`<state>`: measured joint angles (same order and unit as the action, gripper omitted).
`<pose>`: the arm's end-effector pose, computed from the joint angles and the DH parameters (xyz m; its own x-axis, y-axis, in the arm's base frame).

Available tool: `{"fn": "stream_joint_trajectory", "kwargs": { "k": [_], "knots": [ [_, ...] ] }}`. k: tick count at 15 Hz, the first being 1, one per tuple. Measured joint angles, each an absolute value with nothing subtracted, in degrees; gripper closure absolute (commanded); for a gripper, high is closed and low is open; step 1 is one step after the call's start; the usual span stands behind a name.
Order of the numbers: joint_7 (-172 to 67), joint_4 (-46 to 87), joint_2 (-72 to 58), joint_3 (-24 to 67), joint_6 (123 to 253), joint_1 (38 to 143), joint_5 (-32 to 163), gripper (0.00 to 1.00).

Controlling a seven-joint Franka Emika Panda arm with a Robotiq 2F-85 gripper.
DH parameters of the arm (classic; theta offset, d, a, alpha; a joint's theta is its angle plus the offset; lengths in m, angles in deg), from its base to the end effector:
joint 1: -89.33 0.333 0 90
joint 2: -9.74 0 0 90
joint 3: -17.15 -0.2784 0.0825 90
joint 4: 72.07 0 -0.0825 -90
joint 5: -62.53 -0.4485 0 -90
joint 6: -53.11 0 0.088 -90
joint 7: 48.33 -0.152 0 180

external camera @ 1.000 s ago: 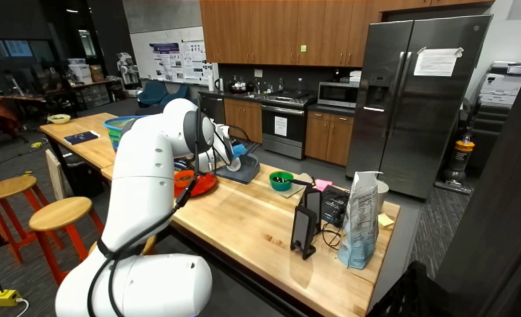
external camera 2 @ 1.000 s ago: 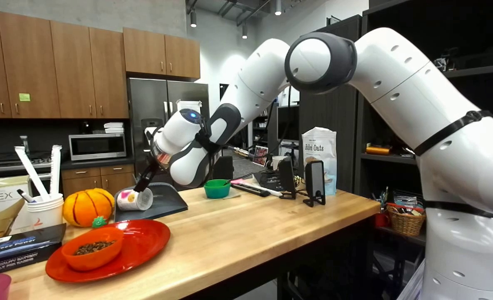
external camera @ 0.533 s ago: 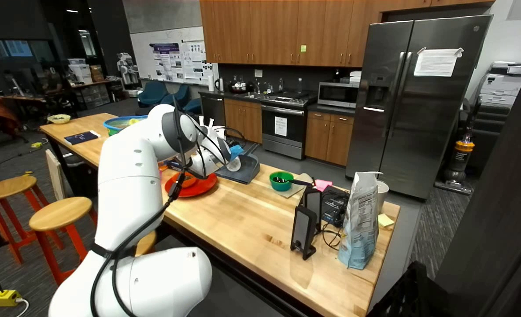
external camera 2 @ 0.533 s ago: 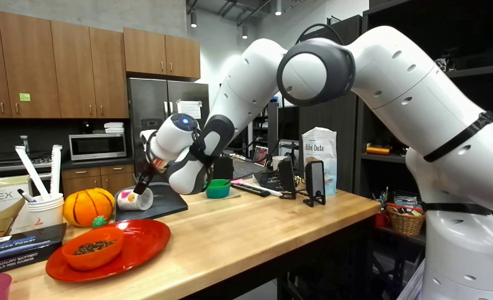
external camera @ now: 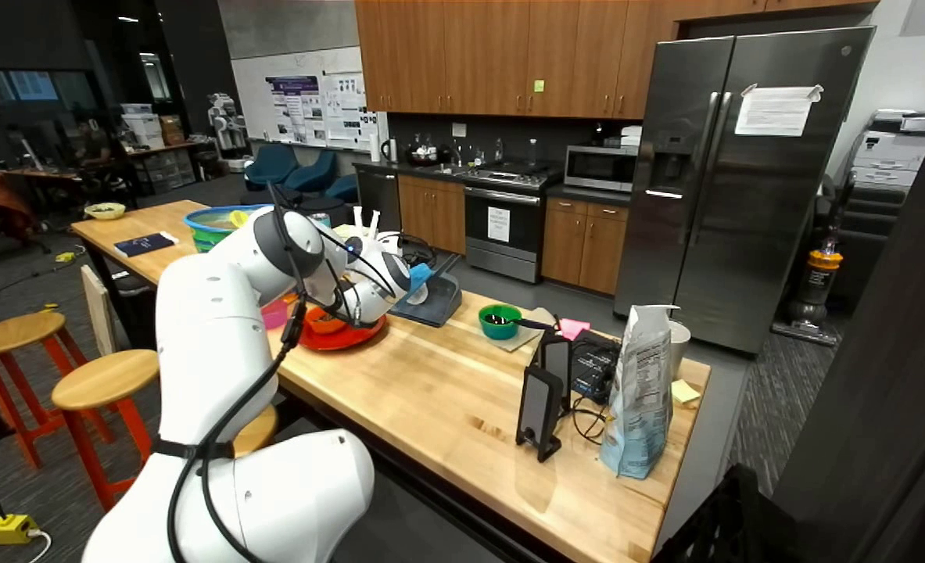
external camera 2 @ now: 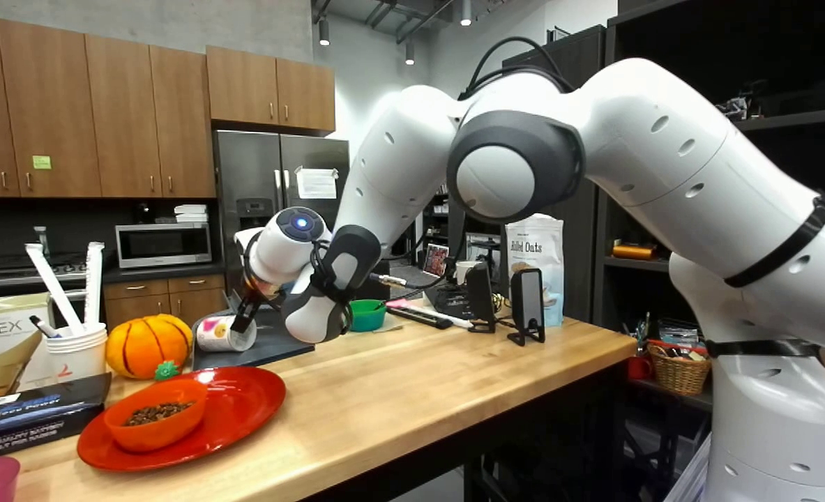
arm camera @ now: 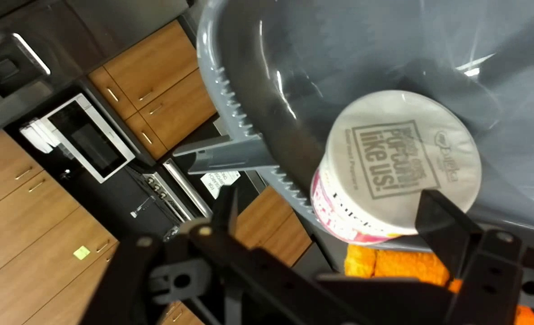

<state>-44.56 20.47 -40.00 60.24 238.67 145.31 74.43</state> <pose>0.7436 0.2974 0.2232 0.2692 0.8162 0.5113 0.4648 -0.5751 0.6732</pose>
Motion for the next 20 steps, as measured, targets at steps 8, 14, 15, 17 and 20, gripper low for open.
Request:
{"fn": "stream_joint_trajectory", "kwargs": {
  "k": [8,14,15,17,20],
  "knots": [
    [-47.9,19.6,-48.6,72.8,239.4,153.1,65.0,0.00],
    [-47.1,20.4,-48.4,72.8,239.4,153.4,64.8,0.00],
    [-46.7,20.6,-48.1,72.5,239.4,153.4,64.9,0.00],
    [-46.4,20.9,-47.5,72.1,239.4,153.4,65.0,0.00],
    [-46.3,21.1,-47.2,72.1,239.4,153.4,65.0,0.00]
  ]
}}
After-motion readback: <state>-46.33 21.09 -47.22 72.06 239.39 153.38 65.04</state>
